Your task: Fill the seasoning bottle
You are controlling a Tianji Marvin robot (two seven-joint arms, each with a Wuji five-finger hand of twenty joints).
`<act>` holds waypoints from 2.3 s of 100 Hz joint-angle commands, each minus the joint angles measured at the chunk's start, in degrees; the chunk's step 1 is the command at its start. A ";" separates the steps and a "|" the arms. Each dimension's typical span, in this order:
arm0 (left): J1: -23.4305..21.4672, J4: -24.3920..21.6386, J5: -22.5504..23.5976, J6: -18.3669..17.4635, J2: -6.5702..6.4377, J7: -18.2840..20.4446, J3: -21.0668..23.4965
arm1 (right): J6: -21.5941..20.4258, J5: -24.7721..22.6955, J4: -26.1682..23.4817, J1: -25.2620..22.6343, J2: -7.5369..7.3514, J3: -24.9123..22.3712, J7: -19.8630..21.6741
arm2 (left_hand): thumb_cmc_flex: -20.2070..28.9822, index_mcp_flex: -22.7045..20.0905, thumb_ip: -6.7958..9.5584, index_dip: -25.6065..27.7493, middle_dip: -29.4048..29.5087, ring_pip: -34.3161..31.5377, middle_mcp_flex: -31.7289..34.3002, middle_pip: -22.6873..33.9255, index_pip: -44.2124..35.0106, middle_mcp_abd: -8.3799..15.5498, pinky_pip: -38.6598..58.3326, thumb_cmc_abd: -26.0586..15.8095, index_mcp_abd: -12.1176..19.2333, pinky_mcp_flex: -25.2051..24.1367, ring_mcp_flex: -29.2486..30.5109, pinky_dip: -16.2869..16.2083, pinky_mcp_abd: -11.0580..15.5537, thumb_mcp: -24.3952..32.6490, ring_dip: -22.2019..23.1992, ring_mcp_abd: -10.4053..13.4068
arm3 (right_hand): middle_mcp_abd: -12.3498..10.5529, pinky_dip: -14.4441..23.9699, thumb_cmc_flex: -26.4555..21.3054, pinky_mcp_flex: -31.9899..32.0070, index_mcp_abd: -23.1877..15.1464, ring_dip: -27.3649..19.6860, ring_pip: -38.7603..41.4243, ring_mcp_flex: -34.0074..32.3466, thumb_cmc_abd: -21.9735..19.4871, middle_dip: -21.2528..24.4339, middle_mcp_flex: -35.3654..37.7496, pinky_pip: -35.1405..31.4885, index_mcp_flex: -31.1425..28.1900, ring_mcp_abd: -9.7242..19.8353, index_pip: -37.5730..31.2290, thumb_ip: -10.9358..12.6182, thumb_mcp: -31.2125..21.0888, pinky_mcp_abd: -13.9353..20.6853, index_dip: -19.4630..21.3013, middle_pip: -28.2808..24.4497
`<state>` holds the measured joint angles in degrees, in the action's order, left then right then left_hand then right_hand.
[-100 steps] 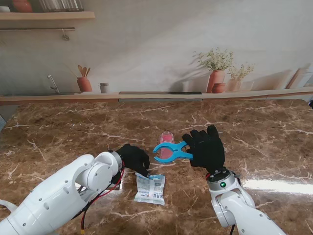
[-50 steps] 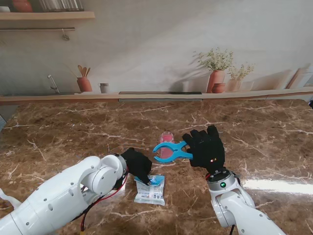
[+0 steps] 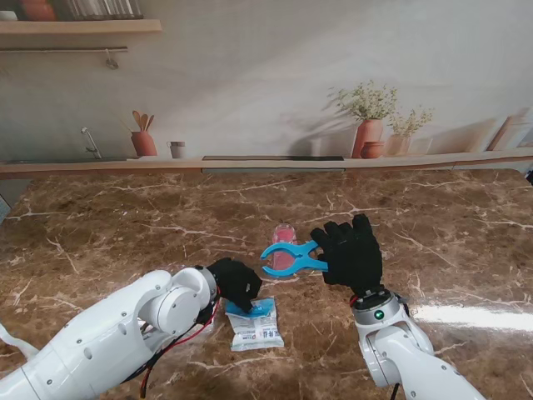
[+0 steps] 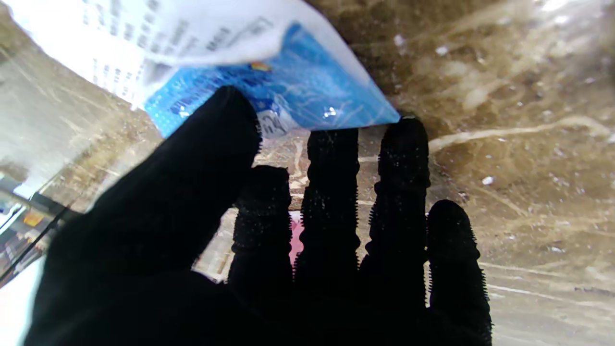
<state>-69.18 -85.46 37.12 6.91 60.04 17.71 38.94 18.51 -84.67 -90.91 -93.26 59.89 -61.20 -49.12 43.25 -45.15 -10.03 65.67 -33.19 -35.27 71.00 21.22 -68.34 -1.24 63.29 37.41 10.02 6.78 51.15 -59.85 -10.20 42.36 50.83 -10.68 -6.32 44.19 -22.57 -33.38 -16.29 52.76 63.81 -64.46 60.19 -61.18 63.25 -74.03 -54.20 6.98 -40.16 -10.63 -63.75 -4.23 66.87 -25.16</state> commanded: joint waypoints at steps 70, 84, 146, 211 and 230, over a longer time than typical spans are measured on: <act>1.77 -7.40 8.96 10.09 -3.44 15.14 -3.27 | -0.02 0.76 1.15 -0.20 0.06 0.63 0.61 | -4.44 6.93 8.12 -27.27 -7.96 7.20 -32.45 5.98 26.59 -1.70 -14.25 -18.94 -8.75 -12.20 -23.51 1.66 -0.56 -43.03 4.58 -3.56 | -8.62 1.32 -5.29 0.75 -9.82 1.05 -1.24 0.26 -6.36 -5.30 9.90 0.49 -9.99 1.73 -27.12 1.26 -1.30 -0.48 9.32 -32.84; 0.53 -7.07 3.93 10.76 -3.12 14.23 -1.47 | 0.02 1.04 1.23 -0.35 0.13 0.55 0.65 | -4.44 8.55 7.91 -28.95 -2.62 7.51 -33.29 2.64 32.06 -2.45 -17.56 -20.83 -8.12 -12.33 -24.78 0.80 0.16 -43.29 4.11 -3.52 | -8.68 1.31 -5.22 0.78 -9.82 1.01 -1.30 0.26 -6.54 -5.27 9.82 0.58 -10.00 1.71 -27.08 1.22 -1.19 -0.47 9.39 -32.74; 1.86 -8.78 6.04 14.14 -4.06 17.49 -3.56 | -0.15 1.22 1.06 -0.50 0.20 0.32 0.46 | -5.44 5.51 7.95 -35.69 -0.12 6.31 -28.05 3.70 35.62 -3.85 -16.41 -23.66 -12.00 -12.34 -22.34 -3.98 -1.28 -43.69 3.18 -5.40 | -8.66 1.30 -5.16 0.88 -9.82 0.85 -1.59 0.44 -6.81 -5.19 9.69 0.76 -9.96 1.71 -26.98 1.11 -1.05 -0.43 9.50 -32.59; 1.29 -3.99 5.45 14.45 -2.37 7.77 -9.95 | 0.55 1.94 1.53 -0.20 0.47 0.74 -0.09 | 0.91 2.88 -0.13 -7.45 -3.87 1.74 -19.27 11.06 2.87 1.01 -4.57 -2.66 -2.39 -11.04 -14.53 -2.44 -0.05 -12.85 4.63 -1.56 | -8.81 1.20 -5.36 1.14 -9.82 0.37 -2.43 0.91 -7.84 -4.90 9.04 1.18 -9.44 1.71 -26.82 0.88 -0.43 -0.41 9.87 -32.10; -0.52 -2.46 4.97 13.69 -1.13 3.44 -8.63 | 0.59 2.01 1.66 0.05 0.48 0.92 -0.06 | 2.48 -1.12 -1.51 -2.29 -14.46 -0.15 -6.31 3.36 -3.03 2.96 -0.14 1.68 0.72 -7.86 -8.85 -0.46 0.54 -2.47 4.80 0.40 | -8.85 1.19 -5.43 1.15 -9.83 0.25 -2.61 0.95 -7.85 -4.83 8.97 1.22 -9.42 1.68 -26.79 0.85 -0.31 -0.41 9.98 -32.00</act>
<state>-67.51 -90.87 42.55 21.02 58.71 20.36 31.52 18.81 -82.84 -89.57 -93.08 60.24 -60.32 -49.86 39.91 -44.58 -13.94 61.00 -46.83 -39.29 61.29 32.76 -69.10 -3.19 61.04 36.48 8.60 -1.27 40.51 -61.06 -10.12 34.98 58.87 -14.37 -6.32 44.22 -22.57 -32.85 -16.29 52.77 62.48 -64.53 59.19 -61.22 63.25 -73.34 -54.20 6.96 -40.16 -10.64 -63.04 -4.23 67.54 -25.16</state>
